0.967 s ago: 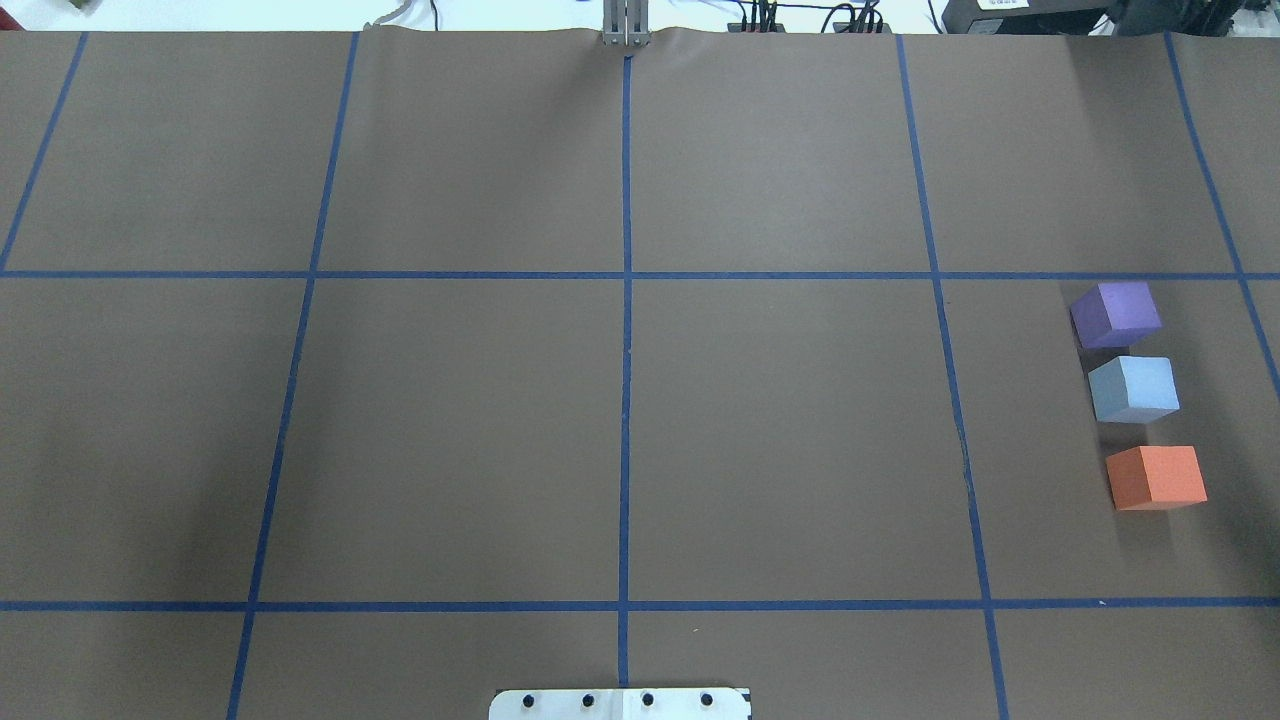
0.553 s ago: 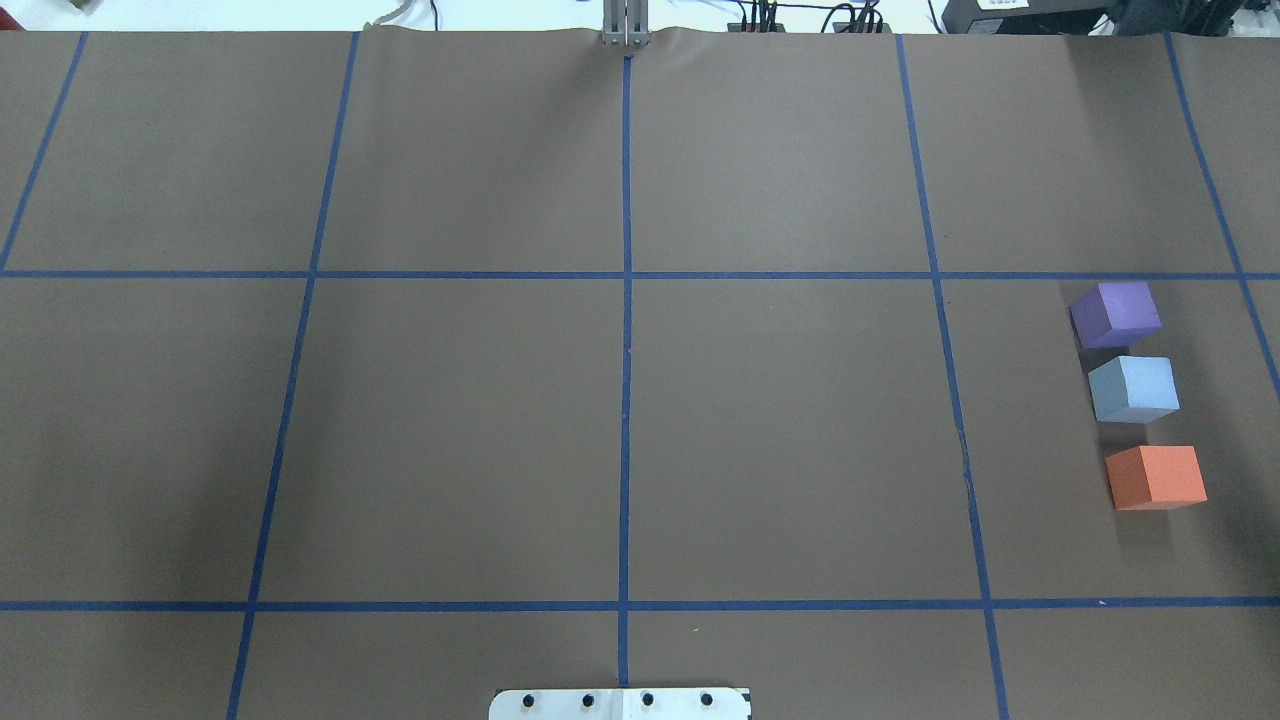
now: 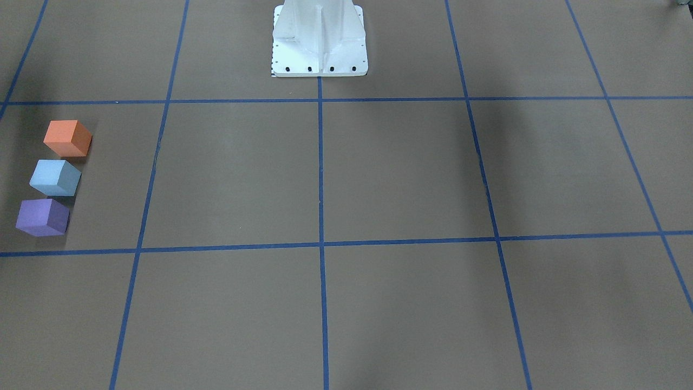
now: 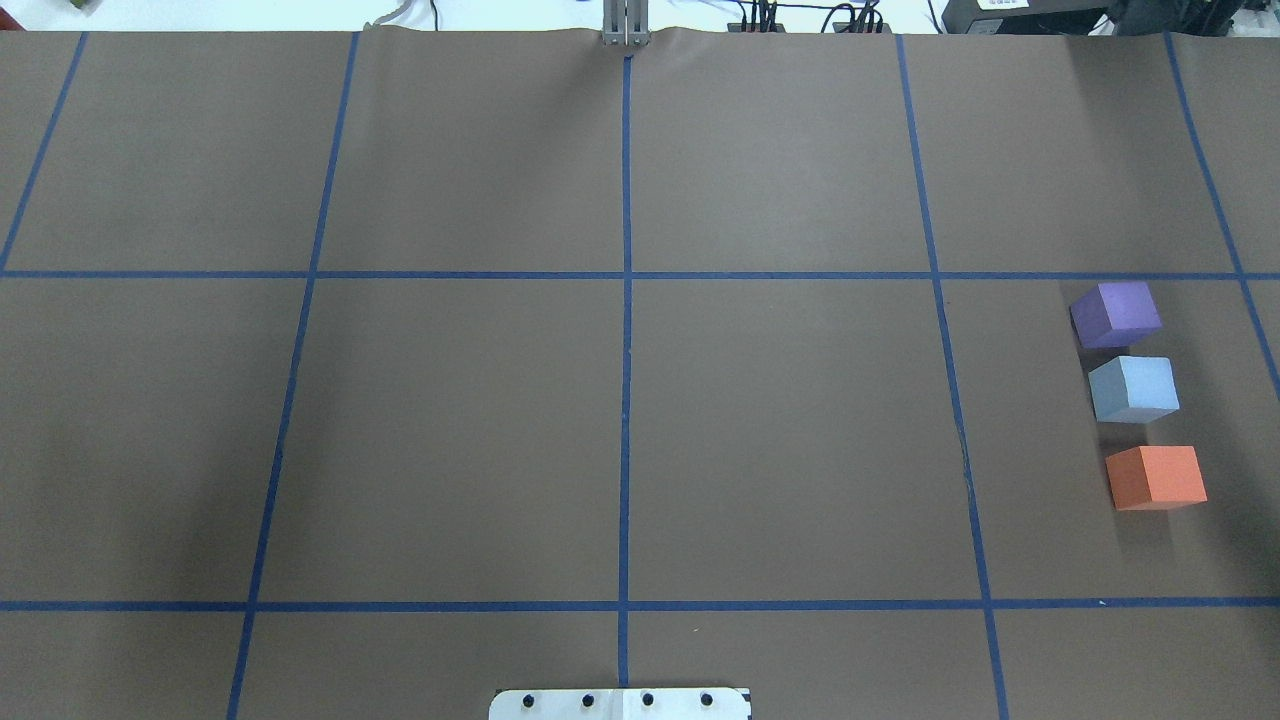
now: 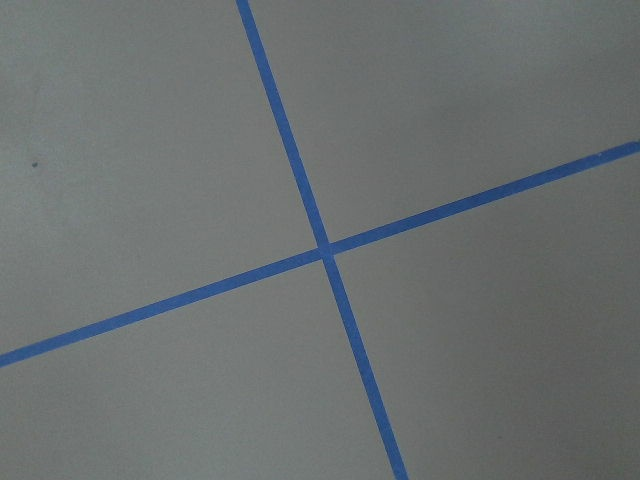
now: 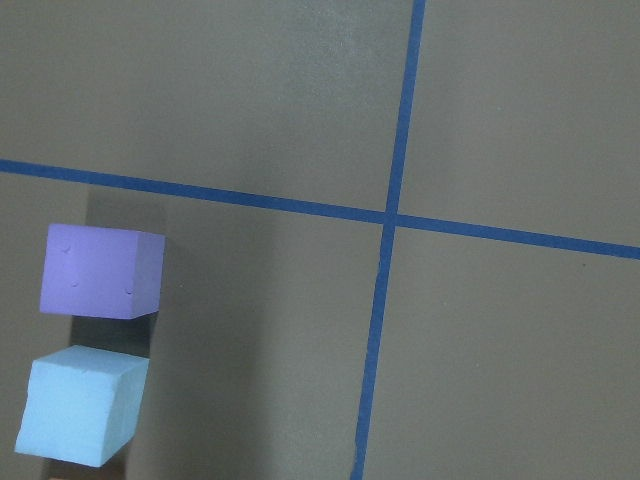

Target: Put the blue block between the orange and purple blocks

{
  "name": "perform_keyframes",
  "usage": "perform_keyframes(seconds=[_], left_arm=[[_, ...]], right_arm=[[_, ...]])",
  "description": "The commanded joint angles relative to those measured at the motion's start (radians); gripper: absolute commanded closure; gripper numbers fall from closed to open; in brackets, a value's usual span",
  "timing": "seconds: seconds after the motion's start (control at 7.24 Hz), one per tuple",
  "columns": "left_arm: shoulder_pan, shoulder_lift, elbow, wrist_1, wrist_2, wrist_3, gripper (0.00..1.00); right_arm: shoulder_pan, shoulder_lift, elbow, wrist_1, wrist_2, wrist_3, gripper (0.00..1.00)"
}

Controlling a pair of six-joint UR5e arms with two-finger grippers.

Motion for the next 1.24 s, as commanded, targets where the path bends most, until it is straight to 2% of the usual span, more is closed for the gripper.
perform_keyframes(seconds=[0.0, 1.11], left_arm=[[0.001, 0.0, 0.0, 0.0, 0.0, 0.0, 0.01], [-0.002, 0.02, -0.032, 0.0, 0.002, 0.001, 0.0]], right_arm=[[-0.002, 0.0, 0.0, 0.002, 0.002, -0.001, 0.0], [-0.028, 0.002, 0.003, 0.002, 0.01, 0.002, 0.0]])
